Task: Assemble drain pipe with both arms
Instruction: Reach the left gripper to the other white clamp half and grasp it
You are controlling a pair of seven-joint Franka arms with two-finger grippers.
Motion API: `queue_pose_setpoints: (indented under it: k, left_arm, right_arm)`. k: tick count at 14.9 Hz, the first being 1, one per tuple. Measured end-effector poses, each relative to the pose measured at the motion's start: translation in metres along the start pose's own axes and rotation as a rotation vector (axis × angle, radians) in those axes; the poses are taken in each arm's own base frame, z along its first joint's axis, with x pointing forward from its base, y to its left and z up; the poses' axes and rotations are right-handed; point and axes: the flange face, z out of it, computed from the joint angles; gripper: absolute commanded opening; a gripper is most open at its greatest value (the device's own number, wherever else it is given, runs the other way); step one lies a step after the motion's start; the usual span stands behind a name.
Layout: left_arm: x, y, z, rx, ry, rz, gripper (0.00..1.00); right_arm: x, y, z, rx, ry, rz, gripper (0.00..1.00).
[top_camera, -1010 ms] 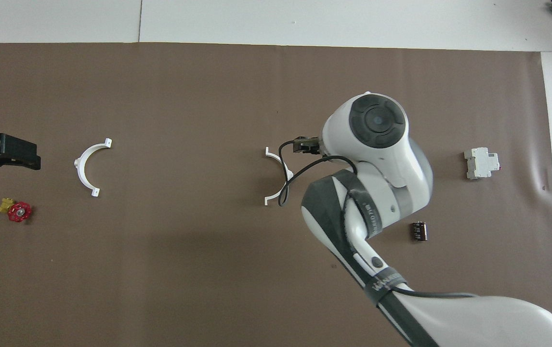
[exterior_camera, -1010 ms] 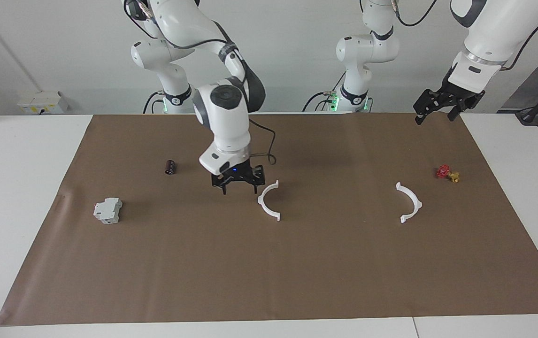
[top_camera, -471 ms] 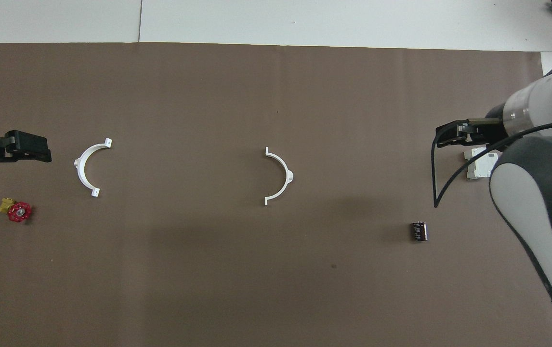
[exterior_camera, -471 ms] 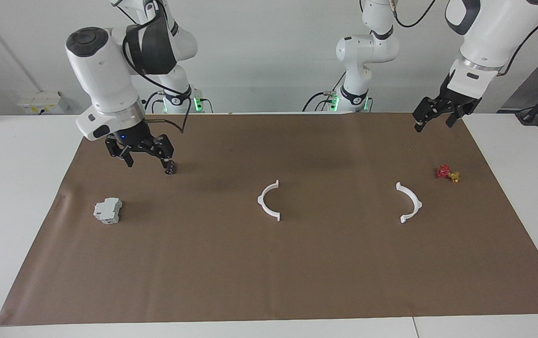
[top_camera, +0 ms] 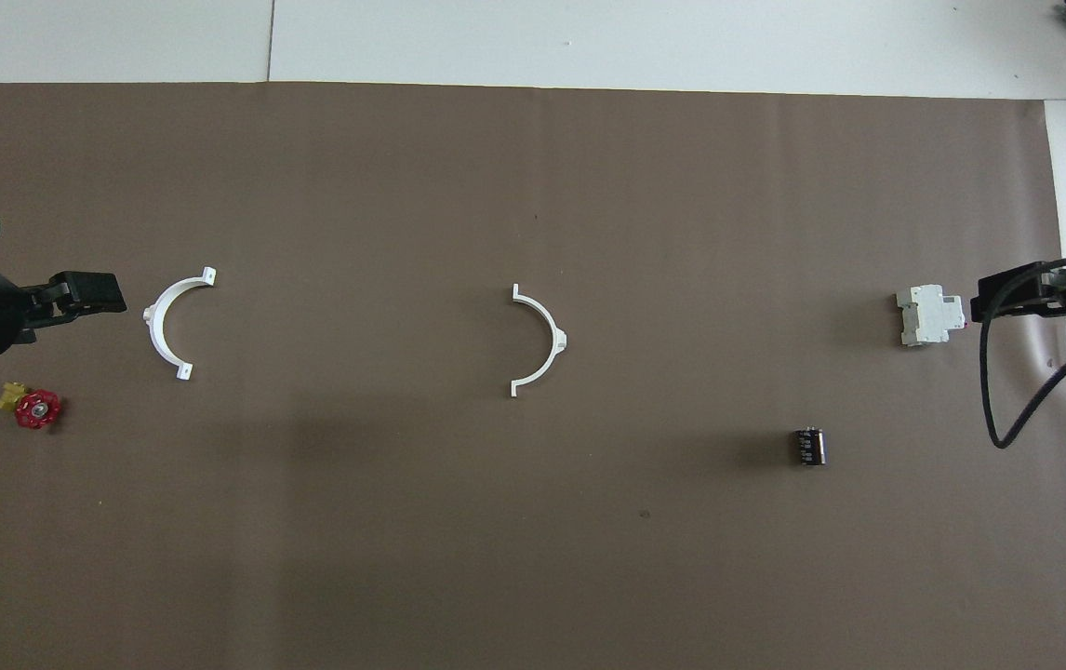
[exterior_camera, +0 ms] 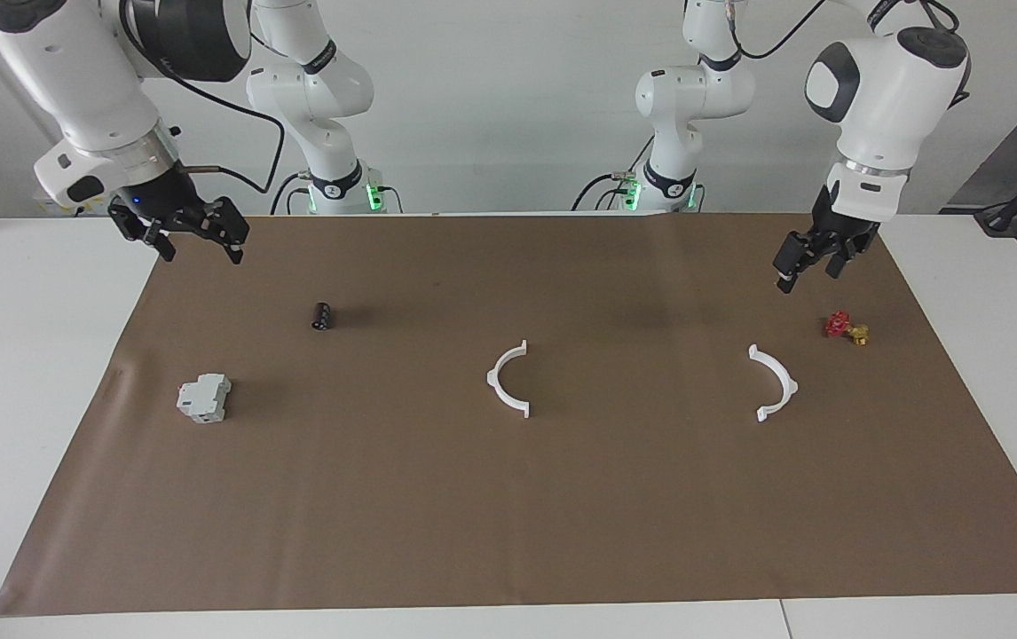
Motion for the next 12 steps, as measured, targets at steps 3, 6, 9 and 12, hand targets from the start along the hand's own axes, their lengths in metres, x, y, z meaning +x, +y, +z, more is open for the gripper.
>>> queue_pose_setpoints:
  k: [3, 6, 9, 12]
  left_arm:
    - [0.008, -0.004, 0.06, 0.011, -0.035, -0.013, 1.0]
    - [0.008, -0.012, 0.114, 0.018, -0.054, -0.049, 1.0]
    - [0.009, -0.033, 0.129, 0.019, -0.04, -0.088, 1.0]
    - [0.012, -0.04, 0.15, 0.016, -0.022, -0.101, 1.0]
  right_arm:
    - [-0.002, -0.007, -0.003, -0.031, -0.014, -0.018, 1.0]
    - [-0.003, -0.008, -0.002, -0.032, -0.024, -0.021, 1.0]
    - [-0.007, -0.012, -0.002, 0.01, -0.049, -0.02, 1.0]
    - [-0.009, -0.013, -0.007, 0.04, -0.058, -0.018, 1.0]
